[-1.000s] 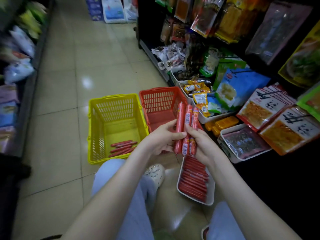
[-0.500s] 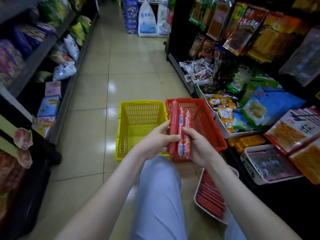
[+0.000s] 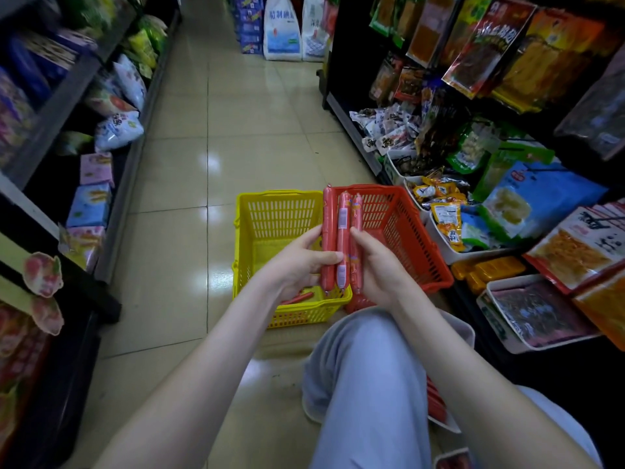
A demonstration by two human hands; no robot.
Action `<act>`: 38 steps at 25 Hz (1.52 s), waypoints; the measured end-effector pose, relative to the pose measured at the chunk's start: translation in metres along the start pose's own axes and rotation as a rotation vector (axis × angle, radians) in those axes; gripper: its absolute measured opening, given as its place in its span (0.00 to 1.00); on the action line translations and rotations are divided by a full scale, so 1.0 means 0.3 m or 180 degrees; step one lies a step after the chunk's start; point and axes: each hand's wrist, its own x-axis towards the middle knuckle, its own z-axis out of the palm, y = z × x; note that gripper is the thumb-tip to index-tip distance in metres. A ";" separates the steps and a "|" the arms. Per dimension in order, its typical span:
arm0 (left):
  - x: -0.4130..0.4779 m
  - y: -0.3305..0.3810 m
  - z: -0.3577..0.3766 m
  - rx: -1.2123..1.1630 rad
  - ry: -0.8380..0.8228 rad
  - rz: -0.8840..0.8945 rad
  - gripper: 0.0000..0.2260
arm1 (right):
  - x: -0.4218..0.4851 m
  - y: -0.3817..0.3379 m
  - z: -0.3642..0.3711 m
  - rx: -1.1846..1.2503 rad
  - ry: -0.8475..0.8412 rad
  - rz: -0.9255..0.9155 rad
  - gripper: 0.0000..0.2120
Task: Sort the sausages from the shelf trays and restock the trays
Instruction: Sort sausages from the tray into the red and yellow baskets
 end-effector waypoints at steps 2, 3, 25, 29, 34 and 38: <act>-0.005 0.009 -0.009 -0.0044 0.0004 0.0054 0.28 | 0.004 -0.005 0.003 0.0040 -0.0139 0.0030 0.17; -0.010 0.011 -0.009 -0.0050 -0.0009 0.0086 0.28 | 0.004 -0.001 -0.001 -0.0091 -0.0174 -0.0099 0.16; 0.301 -0.196 -0.544 -0.0552 0.1765 -0.0162 0.25 | 0.745 0.306 -0.306 -0.5033 -0.0987 0.0273 0.17; 0.514 -0.322 -0.638 -0.0680 0.1948 -0.0373 0.27 | 0.906 0.498 -0.393 -0.5155 -0.1369 0.0557 0.20; 0.725 -0.447 -0.591 -0.0535 0.1497 -0.0600 0.27 | 0.967 0.504 -0.465 -0.2659 -0.0241 0.0597 0.13; 0.816 -0.496 -0.489 0.0002 0.0762 -0.0748 0.26 | 0.947 0.487 -0.508 -0.1345 -0.0188 0.0997 0.11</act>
